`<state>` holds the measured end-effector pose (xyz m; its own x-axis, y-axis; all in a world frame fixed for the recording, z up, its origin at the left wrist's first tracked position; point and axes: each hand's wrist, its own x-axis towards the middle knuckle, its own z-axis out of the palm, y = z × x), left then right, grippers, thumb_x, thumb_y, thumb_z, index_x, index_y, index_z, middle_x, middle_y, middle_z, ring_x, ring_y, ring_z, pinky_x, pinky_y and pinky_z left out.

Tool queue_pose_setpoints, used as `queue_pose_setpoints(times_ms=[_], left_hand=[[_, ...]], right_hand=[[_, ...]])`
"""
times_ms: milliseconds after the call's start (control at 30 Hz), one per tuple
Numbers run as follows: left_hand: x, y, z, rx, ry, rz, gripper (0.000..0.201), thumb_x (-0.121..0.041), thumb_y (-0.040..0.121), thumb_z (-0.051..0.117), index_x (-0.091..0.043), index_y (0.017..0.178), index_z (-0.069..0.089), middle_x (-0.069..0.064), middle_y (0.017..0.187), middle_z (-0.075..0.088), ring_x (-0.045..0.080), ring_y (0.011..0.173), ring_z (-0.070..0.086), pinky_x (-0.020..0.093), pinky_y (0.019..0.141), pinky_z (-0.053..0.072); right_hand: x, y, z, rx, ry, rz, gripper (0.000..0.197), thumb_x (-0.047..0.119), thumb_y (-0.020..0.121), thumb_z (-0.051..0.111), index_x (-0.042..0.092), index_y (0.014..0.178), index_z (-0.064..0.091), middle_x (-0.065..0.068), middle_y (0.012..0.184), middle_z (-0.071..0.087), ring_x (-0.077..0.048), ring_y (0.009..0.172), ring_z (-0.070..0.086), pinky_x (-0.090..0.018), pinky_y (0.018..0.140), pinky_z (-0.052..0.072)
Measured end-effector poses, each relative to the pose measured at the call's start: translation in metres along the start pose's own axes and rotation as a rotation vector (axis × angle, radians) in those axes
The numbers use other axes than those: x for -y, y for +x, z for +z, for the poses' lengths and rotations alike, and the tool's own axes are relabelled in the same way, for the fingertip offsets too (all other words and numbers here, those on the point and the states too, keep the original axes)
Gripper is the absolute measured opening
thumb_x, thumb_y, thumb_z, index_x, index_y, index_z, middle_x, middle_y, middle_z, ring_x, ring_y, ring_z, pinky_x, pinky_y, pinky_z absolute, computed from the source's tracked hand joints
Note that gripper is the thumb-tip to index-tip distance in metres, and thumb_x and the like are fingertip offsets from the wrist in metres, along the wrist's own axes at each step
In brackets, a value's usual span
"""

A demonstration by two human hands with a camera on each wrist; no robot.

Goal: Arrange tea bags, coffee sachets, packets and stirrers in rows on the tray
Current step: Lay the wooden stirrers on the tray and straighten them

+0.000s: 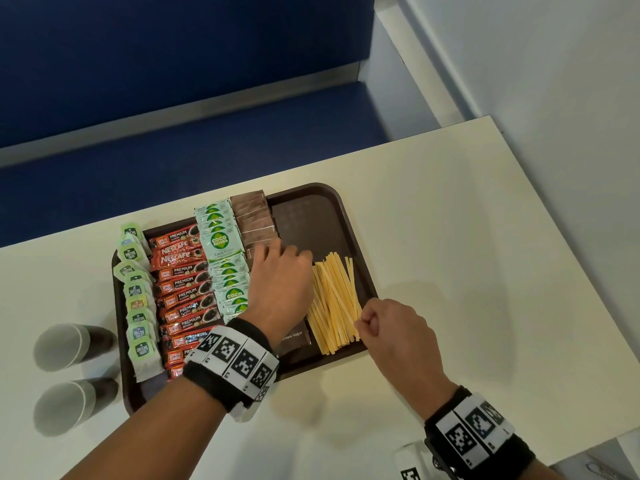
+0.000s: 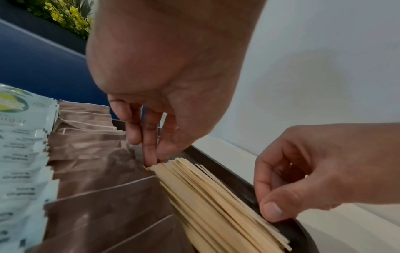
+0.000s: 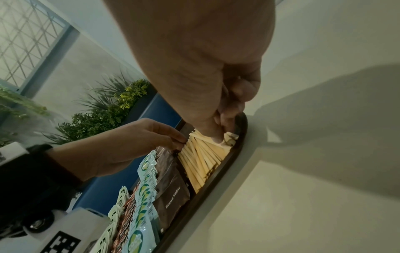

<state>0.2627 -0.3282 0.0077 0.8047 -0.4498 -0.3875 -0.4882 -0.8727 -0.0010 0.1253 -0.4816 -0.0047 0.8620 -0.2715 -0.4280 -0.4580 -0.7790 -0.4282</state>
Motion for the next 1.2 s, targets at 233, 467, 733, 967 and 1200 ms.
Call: queue_pose_setpoints(times_ms=[233,467,733,967,1200], left_hand=[[-0.005,0.005,0.001,0.019,-0.086,-0.007,0.043,-0.025,0.108,0.051,-0.028,0.151,0.054,0.004,0.153,0.056,0.032,0.150,0.037,0.054,0.126,0.023],[-0.005,0.006,0.002,0.027,-0.173,0.002,0.041,-0.025,0.107,0.052,-0.030,0.147,0.056,0.002,0.154,0.055,0.031,0.150,0.037,0.057,0.125,0.021],[-0.006,0.005,0.001,0.014,-0.249,0.009,0.042,-0.023,0.107,0.051,-0.031,0.148,0.055,0.000,0.154,0.055,0.027,0.149,0.037,0.055,0.124,0.018],[-0.007,0.007,0.002,-0.005,-0.285,-0.007,0.049,-0.024,0.107,0.052,-0.029,0.155,0.047,0.000,0.157,0.051,0.026,0.149,0.037,0.052,0.124,0.019],[-0.004,0.014,0.005,0.048,-0.337,0.037,0.059,-0.023,0.106,0.049,-0.032,0.164,0.038,-0.001,0.156,0.042,0.028,0.149,0.029,0.057,0.123,0.018]], right_hand=[[-0.002,-0.002,0.003,0.066,-0.078,0.053,0.029,0.050,0.107,0.055,0.031,0.085,0.059,0.012,0.076,0.060,-0.004,0.067,0.059,-0.020,0.060,0.041],[-0.006,-0.001,0.004,0.085,0.039,0.057,0.025,0.048,0.103,0.064,0.030,0.086,0.067,0.013,0.073,0.064,-0.006,0.067,0.063,-0.017,0.060,0.042],[-0.007,0.000,-0.008,0.098,-0.004,0.008,0.023,0.052,0.094,0.075,0.035,0.102,0.062,0.014,0.081,0.058,-0.004,0.072,0.058,-0.018,0.061,0.037],[0.003,0.014,-0.010,0.017,0.003,0.013,0.038,0.054,0.105,0.058,0.030,0.135,0.061,0.013,0.097,0.068,-0.006,0.086,0.068,-0.027,0.080,0.059],[0.017,0.040,-0.011,-0.005,-0.065,-0.020,0.027,0.038,0.111,0.053,0.026,0.132,0.065,0.007,0.102,0.073,-0.010,0.082,0.066,-0.026,0.074,0.056]])
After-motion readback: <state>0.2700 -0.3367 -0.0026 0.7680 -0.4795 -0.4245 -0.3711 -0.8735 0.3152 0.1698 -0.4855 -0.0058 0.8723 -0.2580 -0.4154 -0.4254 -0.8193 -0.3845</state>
